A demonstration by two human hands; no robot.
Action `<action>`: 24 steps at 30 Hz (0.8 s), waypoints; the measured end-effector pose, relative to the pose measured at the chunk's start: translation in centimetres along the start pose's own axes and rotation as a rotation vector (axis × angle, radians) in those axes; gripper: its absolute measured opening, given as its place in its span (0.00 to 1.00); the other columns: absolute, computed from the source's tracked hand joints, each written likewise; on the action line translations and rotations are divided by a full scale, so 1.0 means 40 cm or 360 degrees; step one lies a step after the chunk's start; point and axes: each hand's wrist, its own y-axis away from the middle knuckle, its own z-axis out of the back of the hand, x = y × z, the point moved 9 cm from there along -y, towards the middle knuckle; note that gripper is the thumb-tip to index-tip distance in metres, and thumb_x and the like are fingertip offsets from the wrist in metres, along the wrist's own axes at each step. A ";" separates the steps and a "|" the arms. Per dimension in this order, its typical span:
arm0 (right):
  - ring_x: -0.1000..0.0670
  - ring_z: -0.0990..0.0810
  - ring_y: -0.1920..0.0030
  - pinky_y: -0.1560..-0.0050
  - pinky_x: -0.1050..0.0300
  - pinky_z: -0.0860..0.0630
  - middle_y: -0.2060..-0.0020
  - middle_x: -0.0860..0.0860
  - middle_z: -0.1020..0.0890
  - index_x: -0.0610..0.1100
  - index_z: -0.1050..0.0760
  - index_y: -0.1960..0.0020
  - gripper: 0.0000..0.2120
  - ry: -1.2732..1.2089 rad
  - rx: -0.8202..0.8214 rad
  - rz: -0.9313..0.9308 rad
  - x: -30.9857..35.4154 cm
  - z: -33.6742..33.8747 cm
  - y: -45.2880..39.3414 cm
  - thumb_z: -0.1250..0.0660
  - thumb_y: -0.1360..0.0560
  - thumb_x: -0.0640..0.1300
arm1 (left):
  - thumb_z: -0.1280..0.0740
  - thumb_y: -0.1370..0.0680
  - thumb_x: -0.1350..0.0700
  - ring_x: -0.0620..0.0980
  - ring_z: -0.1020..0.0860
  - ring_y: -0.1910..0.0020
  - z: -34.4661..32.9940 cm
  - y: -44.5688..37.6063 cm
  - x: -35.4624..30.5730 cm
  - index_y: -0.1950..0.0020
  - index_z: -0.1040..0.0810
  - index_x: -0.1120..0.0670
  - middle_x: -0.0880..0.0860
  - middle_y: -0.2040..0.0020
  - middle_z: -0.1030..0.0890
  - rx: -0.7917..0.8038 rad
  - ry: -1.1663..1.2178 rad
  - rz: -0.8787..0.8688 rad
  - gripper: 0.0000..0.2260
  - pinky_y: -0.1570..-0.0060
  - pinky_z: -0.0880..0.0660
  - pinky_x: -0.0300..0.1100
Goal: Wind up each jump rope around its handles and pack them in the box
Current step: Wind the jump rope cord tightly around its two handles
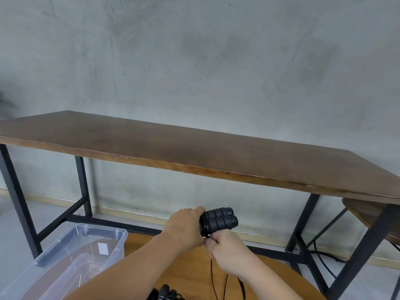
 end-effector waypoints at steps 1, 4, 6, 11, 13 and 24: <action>0.52 0.31 0.71 0.70 0.58 0.36 0.71 0.52 0.27 0.48 0.28 0.64 0.15 0.0145 0.0001 0.0025 0.010 0.012 0.006 0.41 0.19 0.46 | 0.30 0.28 0.53 0.52 0.24 0.52 0.000 -0.001 -0.007 0.40 0.31 0.51 0.52 0.50 0.22 0.0005 -0.0065 -0.0016 0.18 0.58 0.29 0.43; 0.51 0.29 0.70 0.71 0.57 0.35 0.72 0.52 0.28 0.48 0.29 0.66 0.15 0.0525 -0.0018 0.0077 0.041 0.049 0.022 0.39 0.21 0.47 | 0.31 0.26 0.53 0.54 0.24 0.46 0.006 -0.002 -0.026 0.39 0.31 0.51 0.54 0.47 0.22 -0.0006 -0.0241 -0.0055 0.18 0.57 0.32 0.43; 0.48 0.25 0.67 0.68 0.56 0.30 0.70 0.49 0.23 0.44 0.24 0.63 0.12 0.0686 -0.0043 0.0099 0.059 0.076 0.029 0.38 0.22 0.47 | 0.31 0.25 0.54 0.55 0.24 0.45 0.015 0.001 -0.037 0.38 0.31 0.51 0.54 0.46 0.22 -0.0020 -0.0323 -0.0077 0.18 0.57 0.33 0.43; 0.48 0.18 0.59 0.59 0.53 0.21 0.60 0.49 0.16 0.47 0.15 0.55 0.08 0.0846 -0.0048 0.0147 0.103 0.154 0.043 0.28 0.29 0.50 | 0.32 0.25 0.55 0.56 0.23 0.47 0.035 0.012 -0.082 0.38 0.31 0.50 0.53 0.46 0.22 -0.0022 -0.0555 -0.0235 0.17 0.58 0.33 0.45; 0.51 0.18 0.59 0.59 0.54 0.20 0.61 0.52 0.16 0.49 0.15 0.56 0.07 0.0827 -0.0009 0.0184 0.114 0.181 0.045 0.25 0.31 0.52 | 0.33 0.25 0.54 0.56 0.23 0.47 0.032 0.019 -0.099 0.38 0.30 0.50 0.53 0.47 0.21 0.0014 -0.0609 -0.0305 0.17 0.58 0.32 0.45; 0.55 0.20 0.61 0.54 0.55 0.22 0.65 0.54 0.16 0.48 0.15 0.61 0.09 0.0320 0.0326 0.0349 0.090 0.246 0.002 0.20 0.35 0.51 | 0.32 0.26 0.56 0.53 0.25 0.53 0.047 0.060 -0.177 0.38 0.29 0.46 0.49 0.54 0.24 0.0262 -0.0206 -0.0577 0.18 0.55 0.28 0.45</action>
